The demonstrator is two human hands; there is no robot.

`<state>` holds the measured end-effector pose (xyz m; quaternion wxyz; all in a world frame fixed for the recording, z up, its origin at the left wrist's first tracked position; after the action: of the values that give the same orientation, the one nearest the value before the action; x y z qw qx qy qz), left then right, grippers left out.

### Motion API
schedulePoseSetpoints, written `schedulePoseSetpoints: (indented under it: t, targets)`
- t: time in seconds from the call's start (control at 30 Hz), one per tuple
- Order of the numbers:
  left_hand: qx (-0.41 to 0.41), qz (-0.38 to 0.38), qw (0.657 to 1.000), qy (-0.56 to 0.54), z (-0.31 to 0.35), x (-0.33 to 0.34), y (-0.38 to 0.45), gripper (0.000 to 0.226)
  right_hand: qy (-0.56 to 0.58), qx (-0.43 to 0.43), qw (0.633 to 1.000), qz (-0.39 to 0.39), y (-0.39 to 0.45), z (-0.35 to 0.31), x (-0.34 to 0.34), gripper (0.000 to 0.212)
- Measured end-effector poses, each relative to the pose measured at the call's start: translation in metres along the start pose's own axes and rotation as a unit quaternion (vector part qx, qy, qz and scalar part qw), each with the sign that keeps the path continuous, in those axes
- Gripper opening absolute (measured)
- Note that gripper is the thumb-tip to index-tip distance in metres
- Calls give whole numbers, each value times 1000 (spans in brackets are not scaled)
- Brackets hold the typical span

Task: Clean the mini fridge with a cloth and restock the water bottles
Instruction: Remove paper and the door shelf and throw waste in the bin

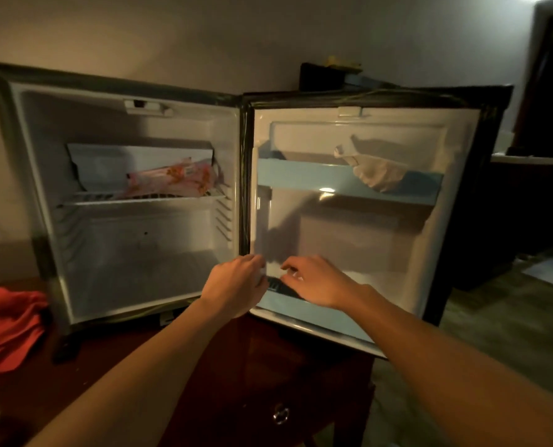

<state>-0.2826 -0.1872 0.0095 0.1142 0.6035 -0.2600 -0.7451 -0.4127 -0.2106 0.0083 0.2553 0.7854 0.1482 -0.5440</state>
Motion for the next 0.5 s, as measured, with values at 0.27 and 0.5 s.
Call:
schedulePoseSetpoints:
  t: [0.27,0.5]
  targets:
    - [32,22,999,-3,17,-48,1,15,-82,-82,990,79,-19,-40,-61,30]
    - [41,47,998,-3,23,-77,8,24,-353,-53,865,352,-40,-69,-175,35]
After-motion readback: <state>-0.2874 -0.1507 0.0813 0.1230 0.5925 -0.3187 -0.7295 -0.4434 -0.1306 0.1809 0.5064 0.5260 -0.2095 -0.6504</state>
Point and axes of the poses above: each hand's wrist, its own y-axis towards the middle knuckle, its own x-axis out of the palm, z = x × y, the point moved 8 cm from there along y, towards the middle knuckle, and after that the axes turned 5 degrees about -x, right-handed, at the moved point
